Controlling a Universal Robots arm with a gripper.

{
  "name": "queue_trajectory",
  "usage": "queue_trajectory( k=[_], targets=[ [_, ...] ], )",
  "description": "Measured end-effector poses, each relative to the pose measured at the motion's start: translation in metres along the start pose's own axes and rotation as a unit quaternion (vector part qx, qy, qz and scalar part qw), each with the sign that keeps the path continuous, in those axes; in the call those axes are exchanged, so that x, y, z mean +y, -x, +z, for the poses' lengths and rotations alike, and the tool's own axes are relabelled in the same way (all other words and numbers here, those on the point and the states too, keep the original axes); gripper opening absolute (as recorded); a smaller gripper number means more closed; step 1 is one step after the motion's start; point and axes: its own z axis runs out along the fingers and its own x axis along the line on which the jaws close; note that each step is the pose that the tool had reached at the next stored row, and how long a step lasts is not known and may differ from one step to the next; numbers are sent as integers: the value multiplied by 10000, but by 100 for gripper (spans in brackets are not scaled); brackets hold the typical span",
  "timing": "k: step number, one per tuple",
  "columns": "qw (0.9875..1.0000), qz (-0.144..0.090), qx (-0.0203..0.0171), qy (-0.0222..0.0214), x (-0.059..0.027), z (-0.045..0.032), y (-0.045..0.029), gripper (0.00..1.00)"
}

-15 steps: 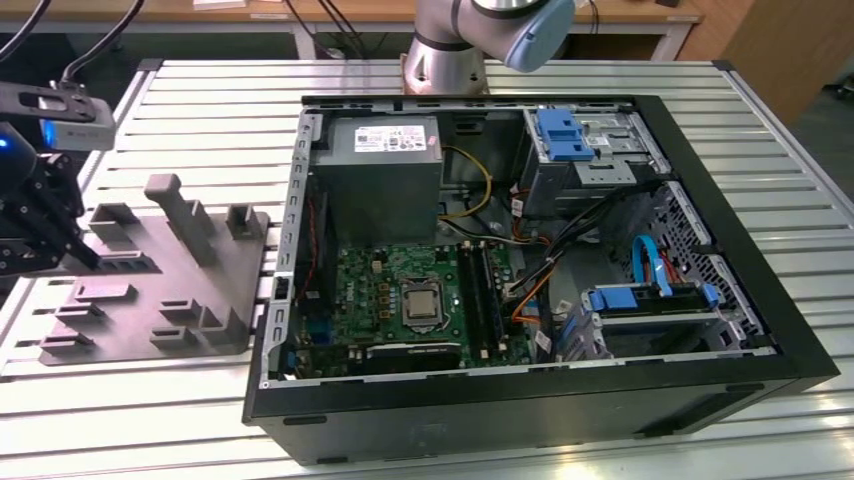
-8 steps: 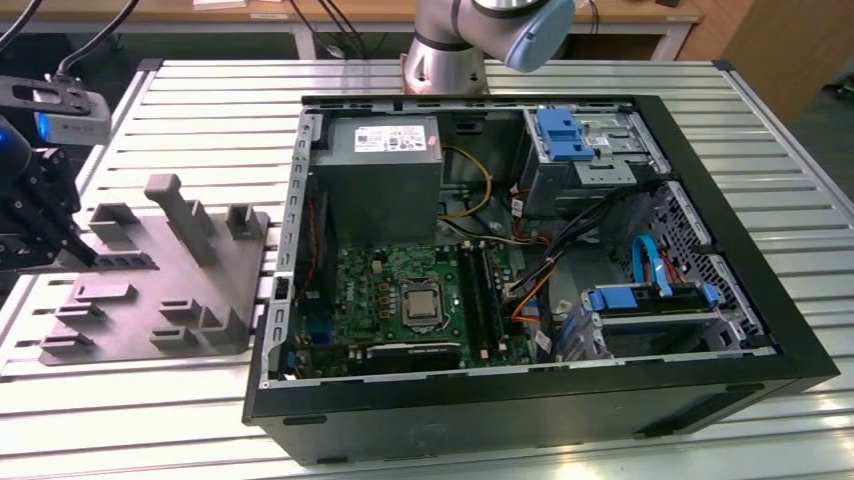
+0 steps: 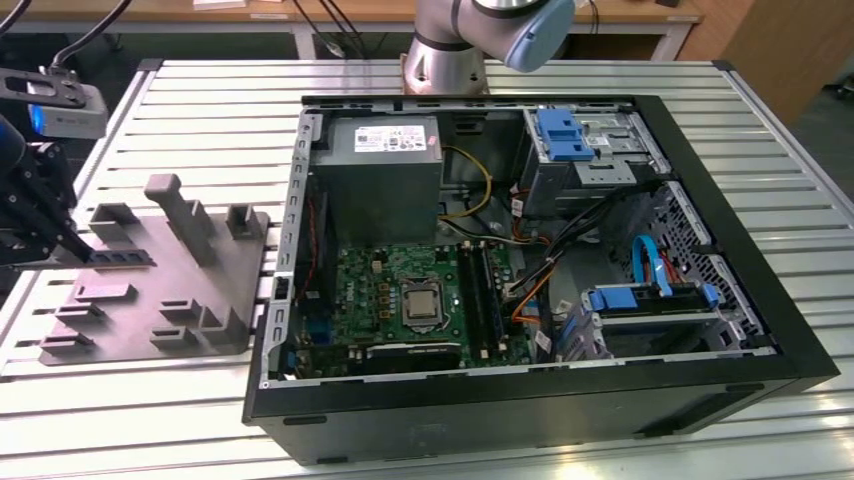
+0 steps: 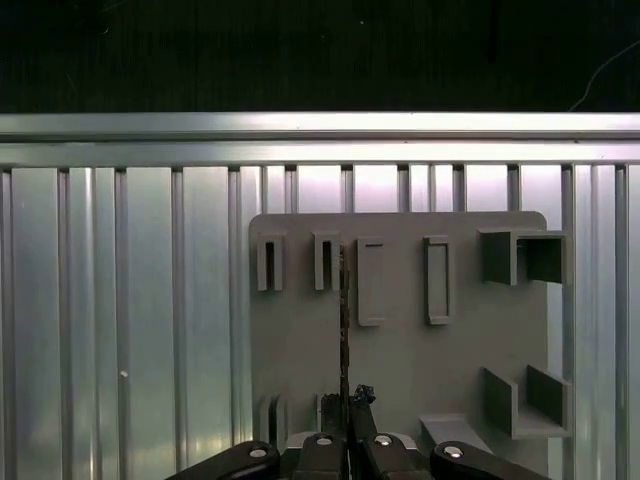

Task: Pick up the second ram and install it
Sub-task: 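Pick up the second ram and move it above second insertion slot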

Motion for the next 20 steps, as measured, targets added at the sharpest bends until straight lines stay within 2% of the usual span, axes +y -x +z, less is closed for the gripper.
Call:
queue_trajectory(
  k=[12, 20],
  targets=[
    [10000, 0, -7, 0, -2, -116, 4, 14],
    [10000, 0, -21, 0, -3, -167, 5, 14]
  ],
)
